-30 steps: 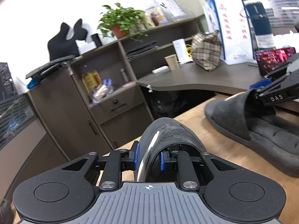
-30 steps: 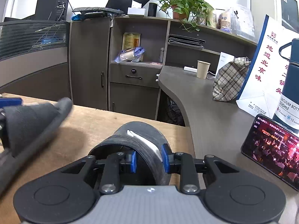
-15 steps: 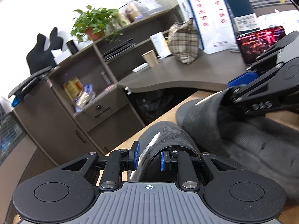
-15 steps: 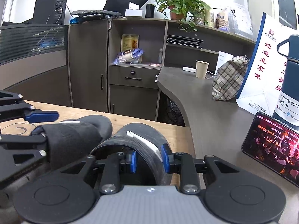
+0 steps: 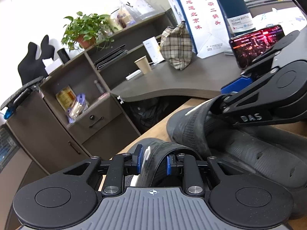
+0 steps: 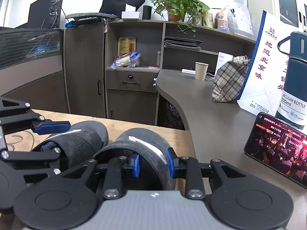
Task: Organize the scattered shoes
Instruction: 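Lower both slippers onto the table side by side, then open the right tool releasing its slipper while the left tool releases the other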
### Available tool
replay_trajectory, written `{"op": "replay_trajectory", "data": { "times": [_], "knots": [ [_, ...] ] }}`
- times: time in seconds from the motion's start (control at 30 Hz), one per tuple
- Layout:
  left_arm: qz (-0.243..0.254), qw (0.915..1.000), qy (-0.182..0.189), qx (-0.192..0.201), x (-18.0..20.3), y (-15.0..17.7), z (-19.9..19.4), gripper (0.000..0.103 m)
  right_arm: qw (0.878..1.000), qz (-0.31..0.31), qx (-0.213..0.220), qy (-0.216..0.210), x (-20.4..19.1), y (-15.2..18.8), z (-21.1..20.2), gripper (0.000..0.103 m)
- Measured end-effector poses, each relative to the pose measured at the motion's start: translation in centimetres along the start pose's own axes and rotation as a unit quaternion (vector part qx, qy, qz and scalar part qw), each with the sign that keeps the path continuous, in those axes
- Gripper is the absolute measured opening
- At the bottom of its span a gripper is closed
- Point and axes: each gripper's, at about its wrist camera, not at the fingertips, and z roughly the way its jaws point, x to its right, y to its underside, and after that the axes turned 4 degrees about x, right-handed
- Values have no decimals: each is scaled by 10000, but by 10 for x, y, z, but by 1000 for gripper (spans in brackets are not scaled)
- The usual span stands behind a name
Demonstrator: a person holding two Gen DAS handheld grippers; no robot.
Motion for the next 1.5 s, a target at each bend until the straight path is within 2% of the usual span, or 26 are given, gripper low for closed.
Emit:
{"op": "replay_trajectory", "data": {
  "times": [0.2,0.3,0.37,0.4,0.47,0.53,0.7,0.77,0.9,1.03,1.33,1.5],
  "knots": [
    [-24,10000,25,20,-1,3,-1,24,10000,46,-7,7,0,3,0,32],
    [-60,9999,103,54,-2,3,-4,32,9999,100,-21,9,2,4,1,34],
    [-89,9998,132,83,-3,4,-6,42,9999,135,-29,12,2,4,1,36],
    [-120,9998,131,96,-4,5,-8,45,9999,153,-33,14,3,5,1,40],
    [-174,9997,145,111,-6,6,-11,58,9998,177,-34,36,3,5,1,53],
    [-180,9996,163,145,-7,7,-16,66,9998,164,-14,72,3,4,0,68],
    [-188,9994,182,244,-10,10,-29,82,9999,63,-43,112,-1,4,0,81],
    [-220,9991,235,290,-13,13,-36,87,9999,26,-56,118,-3,4,1,82],
    [-188,9990,164,369,-18,22,-52,90,9999,-45,-83,139,-5,6,1,84],
    [-449,9974,82,556,-35,38,-79,97,9998,-39,-128,161,-4,9,2,86],
    [-877,9934,-254,697,-72,65,-114,101,9994,-110,-241,209,-13,13,3,92],
    [-1290,9888,-328,676,-87,80,-122,102,9989,37,-82,457,-26,17,-15,98]
  ]
}}
